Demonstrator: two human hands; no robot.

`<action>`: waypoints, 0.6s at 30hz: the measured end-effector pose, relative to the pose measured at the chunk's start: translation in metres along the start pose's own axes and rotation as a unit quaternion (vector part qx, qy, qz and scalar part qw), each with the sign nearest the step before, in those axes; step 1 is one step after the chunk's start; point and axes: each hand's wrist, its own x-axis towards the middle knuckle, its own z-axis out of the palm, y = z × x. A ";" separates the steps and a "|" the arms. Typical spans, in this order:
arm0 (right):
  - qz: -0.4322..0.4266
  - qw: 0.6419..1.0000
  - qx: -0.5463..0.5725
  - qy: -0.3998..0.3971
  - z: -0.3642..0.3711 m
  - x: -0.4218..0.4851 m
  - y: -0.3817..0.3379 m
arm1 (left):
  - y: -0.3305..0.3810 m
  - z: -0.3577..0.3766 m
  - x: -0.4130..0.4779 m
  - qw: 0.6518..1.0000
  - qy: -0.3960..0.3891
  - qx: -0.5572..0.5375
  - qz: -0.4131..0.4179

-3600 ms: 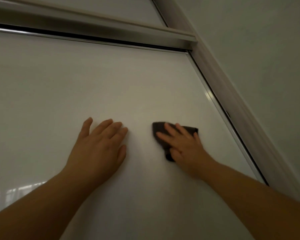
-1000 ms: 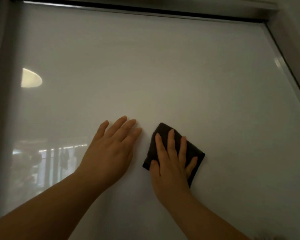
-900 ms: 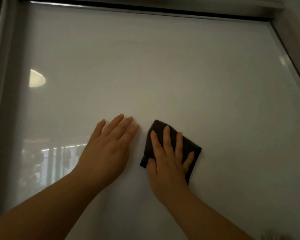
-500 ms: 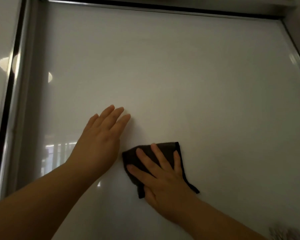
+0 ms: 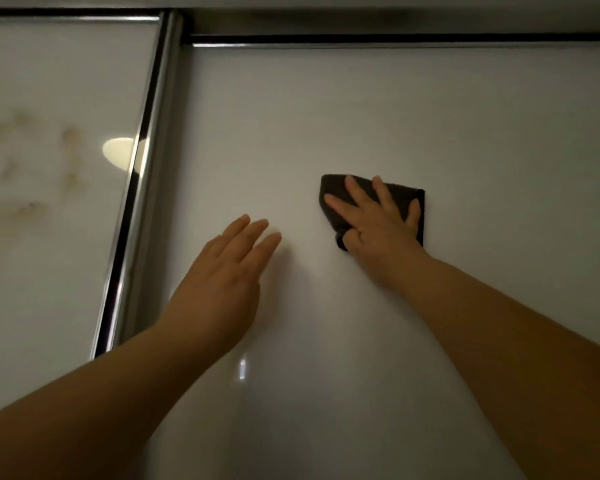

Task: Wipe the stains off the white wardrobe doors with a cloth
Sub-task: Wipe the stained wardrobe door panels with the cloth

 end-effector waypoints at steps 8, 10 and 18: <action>-0.086 0.995 -0.028 0.033 0.017 0.013 -0.047 | -0.012 0.008 0.014 0.999 0.015 0.027 -0.035; -0.114 0.993 -0.027 0.021 0.022 -0.005 -0.048 | -0.012 0.009 0.015 0.998 0.023 0.029 -0.044; -0.242 0.970 -0.029 0.010 0.048 -0.103 -0.007 | 0.000 0.000 -0.015 0.997 0.011 0.031 -0.068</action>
